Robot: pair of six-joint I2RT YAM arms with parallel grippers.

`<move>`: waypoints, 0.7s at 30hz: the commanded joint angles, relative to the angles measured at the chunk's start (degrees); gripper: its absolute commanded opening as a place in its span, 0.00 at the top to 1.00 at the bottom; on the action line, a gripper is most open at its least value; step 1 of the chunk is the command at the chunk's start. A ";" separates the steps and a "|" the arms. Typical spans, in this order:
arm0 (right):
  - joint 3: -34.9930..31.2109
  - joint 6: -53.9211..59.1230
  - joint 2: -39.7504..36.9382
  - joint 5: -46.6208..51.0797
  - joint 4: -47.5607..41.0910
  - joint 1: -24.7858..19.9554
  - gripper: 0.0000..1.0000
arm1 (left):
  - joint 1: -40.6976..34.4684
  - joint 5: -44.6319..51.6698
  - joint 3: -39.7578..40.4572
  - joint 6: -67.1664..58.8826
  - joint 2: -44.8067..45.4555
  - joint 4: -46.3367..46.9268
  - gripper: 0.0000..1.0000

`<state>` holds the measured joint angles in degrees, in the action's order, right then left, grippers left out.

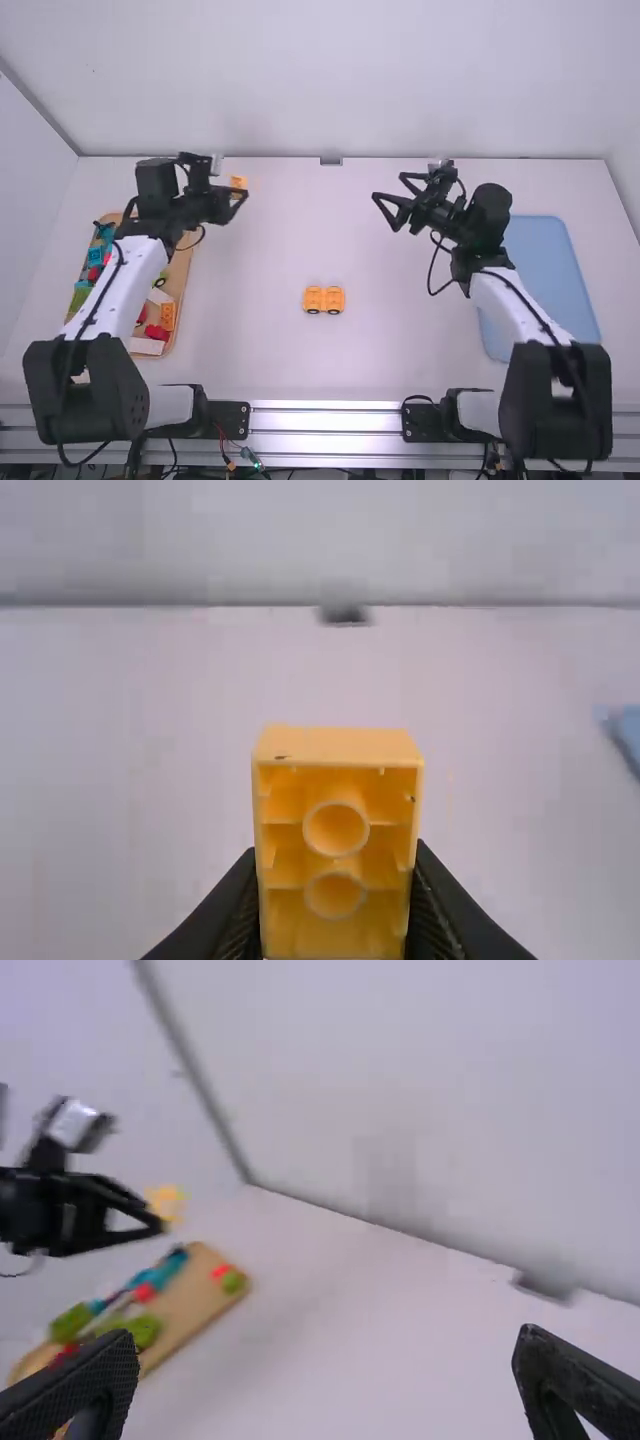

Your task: Assemble lego blocks to make yellow taxi

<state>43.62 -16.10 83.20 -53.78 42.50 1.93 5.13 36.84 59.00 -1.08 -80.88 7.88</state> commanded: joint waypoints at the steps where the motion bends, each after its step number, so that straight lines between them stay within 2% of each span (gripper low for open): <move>1: 1.68 -8.90 5.68 -15.69 8.94 1.75 0.01 | -3.98 17.75 -2.56 -6.78 -0.13 -3.34 0.91; 5: 3.91 -19.87 13.05 -23.76 26.38 3.96 0.01 | -9.25 26.03 -4.79 -6.82 -1.95 -12.79 0.93; 7: 5.75 -24.11 15.85 -26.43 31.41 5.53 0.01 | -12.15 28.57 -5.09 -4.83 -3.39 -16.98 0.93; 9: 6.86 -25.31 17.07 -27.89 33.00 6.64 0.00 | -13.92 29.31 -5.07 -3.74 -4.28 -19.08 0.94; 11: 8.00 -25.24 17.86 -29.40 33.75 7.85 0.06 | -15.89 29.42 -5.07 -2.29 -5.64 -21.51 0.96; 14: 9.07 -25.07 18.05 -30.01 33.62 8.98 0.09 | -17.70 30.14 -5.07 -0.59 -7.85 -25.03 0.98; 18: 9.66 -25.24 18.05 -30.18 33.57 9.01 0.09 | -17.81 35.47 -5.07 -0.24 -8.28 -28.79 0.98; 21: 9.68 -26.03 18.05 -30.21 33.59 9.11 0.13 | -17.66 35.50 -5.07 0.44 -8.28 -30.95 0.98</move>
<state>51.53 -40.80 100.84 -82.74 75.81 11.18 -12.86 68.86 54.22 -1.52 -89.36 -22.31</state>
